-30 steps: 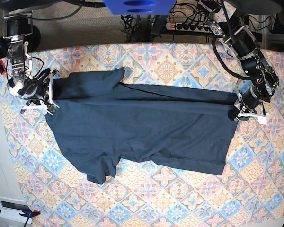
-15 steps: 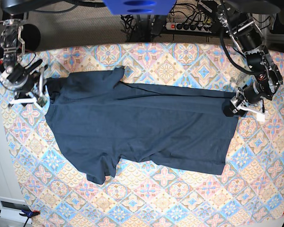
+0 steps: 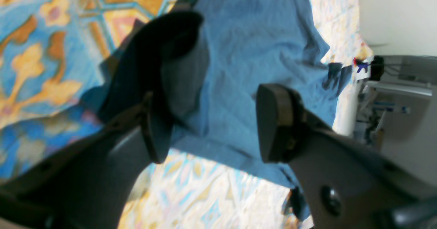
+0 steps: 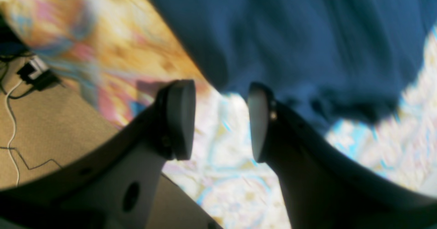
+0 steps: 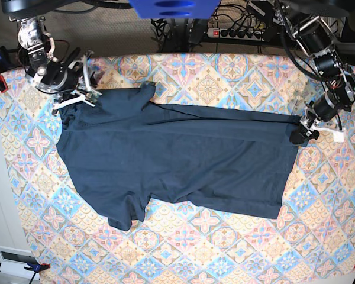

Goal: Layout the t-shirt on the table in an organized manner, then fold the t-shirt properly
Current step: 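Grasp the shirt edge with the right gripper near the sleeve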

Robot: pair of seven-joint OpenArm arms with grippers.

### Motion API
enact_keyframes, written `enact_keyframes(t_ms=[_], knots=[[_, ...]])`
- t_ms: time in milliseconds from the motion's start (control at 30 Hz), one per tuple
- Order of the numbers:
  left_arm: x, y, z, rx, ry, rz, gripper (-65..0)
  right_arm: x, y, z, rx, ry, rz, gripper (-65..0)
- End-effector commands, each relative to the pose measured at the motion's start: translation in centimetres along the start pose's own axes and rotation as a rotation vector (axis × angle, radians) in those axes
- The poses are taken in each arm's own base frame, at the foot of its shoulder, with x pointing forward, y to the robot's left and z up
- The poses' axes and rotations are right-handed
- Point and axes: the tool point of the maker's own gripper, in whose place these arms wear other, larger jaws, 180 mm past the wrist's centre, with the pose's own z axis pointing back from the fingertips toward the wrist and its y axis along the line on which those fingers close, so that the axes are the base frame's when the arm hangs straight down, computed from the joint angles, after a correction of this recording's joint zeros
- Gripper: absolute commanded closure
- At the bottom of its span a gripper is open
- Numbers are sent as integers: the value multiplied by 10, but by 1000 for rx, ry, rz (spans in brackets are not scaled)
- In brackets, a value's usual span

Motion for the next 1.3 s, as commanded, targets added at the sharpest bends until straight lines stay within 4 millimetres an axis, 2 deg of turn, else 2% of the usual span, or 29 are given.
enact_keyframes(t_ms=[0,233,467,633,767,1000,1100,1200,1267], knots=[[19,-14,8,-27,-47,-49,-376,8,-9,4,-24,-20,21,-246],[15,-16,14,-21,-46,-76,-376,49,-1,-9,-2,-110,31,-246],[12,-13,15,-14,-40,-72,-375,85,-6,-13,-3,-180,87,-246],[12,-13,15,-14,-40,-72,-376,76,5,-28,46,-146,83,-246],[12,-13,15,-14,-42,-72,-376,76,13,-29,63,-144,91,-246],[12,-13,15,-14,-41,-74,-377,73,13,-31,69,-134,86,-246],[13,-14,14,-16,-42,-75,-376,64,17,-39,89,-106,73,-245],[13,-14,14,-14,-43,-77,-375,54,28,-49,131,-73,69,-194],[13,-14,14,-14,-43,-77,-375,48,31,-53,145,-57,64,-125]])
